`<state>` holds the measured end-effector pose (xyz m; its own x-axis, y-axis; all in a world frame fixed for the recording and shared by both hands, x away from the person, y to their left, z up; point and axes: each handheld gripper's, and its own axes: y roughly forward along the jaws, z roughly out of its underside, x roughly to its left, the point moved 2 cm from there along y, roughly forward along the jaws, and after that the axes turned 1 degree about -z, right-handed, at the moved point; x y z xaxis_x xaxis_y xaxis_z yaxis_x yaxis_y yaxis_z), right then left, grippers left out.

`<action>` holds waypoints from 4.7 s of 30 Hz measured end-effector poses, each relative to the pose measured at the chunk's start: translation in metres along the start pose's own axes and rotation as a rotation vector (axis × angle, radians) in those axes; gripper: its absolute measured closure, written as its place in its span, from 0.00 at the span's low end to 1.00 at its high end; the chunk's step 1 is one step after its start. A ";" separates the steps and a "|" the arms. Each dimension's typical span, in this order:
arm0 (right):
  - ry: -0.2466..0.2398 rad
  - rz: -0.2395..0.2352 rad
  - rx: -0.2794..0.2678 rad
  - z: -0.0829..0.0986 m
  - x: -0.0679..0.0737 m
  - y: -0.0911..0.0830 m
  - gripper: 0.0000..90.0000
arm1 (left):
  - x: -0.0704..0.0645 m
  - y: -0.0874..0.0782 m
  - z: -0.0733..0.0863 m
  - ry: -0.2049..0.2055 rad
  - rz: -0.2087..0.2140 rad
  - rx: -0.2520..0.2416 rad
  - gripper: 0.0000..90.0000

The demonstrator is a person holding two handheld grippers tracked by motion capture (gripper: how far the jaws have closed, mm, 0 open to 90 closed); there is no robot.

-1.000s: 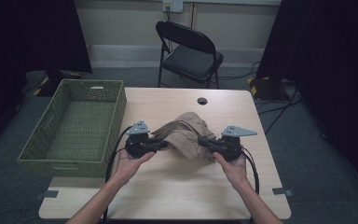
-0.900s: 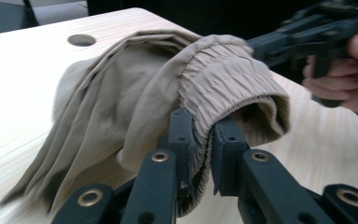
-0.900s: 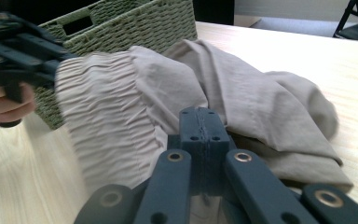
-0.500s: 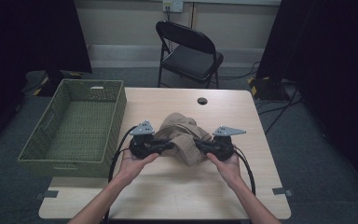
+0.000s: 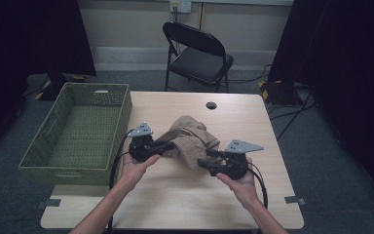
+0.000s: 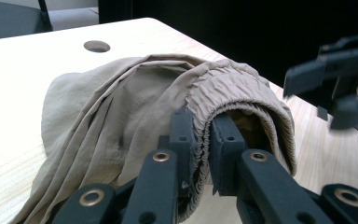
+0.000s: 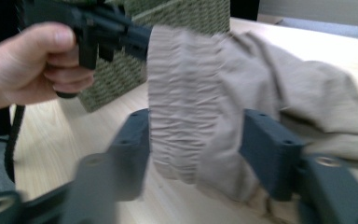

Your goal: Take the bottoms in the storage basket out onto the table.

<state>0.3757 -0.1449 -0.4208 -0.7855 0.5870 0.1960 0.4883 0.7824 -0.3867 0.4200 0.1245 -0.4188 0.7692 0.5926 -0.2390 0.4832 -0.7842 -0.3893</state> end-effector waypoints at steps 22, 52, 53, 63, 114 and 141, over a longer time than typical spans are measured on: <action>-0.064 0.161 0.061 0.011 -0.001 0.036 0.44 | -0.026 0.014 0.000 0.057 0.057 0.026 0.88; -0.018 0.123 0.026 -0.011 -0.017 0.009 0.44 | -0.031 0.006 -0.006 0.145 0.007 0.001 0.87; -0.025 0.133 0.024 -0.011 -0.018 0.008 0.44 | -0.032 0.007 -0.007 0.145 0.015 0.004 0.88; -0.031 0.257 -0.013 -0.010 -0.042 -0.008 0.45 | -0.031 0.005 -0.009 0.140 0.004 -0.004 0.88; 0.089 0.218 -0.040 -0.017 -0.072 0.034 0.63 | 0.028 0.001 -0.009 -0.061 -0.111 -0.023 0.88; 0.050 0.067 0.145 0.041 -0.025 0.083 0.46 | 0.052 0.010 0.015 -0.113 -0.166 0.027 0.88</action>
<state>0.4205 -0.1030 -0.4953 -0.7311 0.6495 0.2090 0.4761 0.7050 -0.5257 0.4587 0.1506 -0.4479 0.6275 0.7313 -0.2673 0.5871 -0.6698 -0.4546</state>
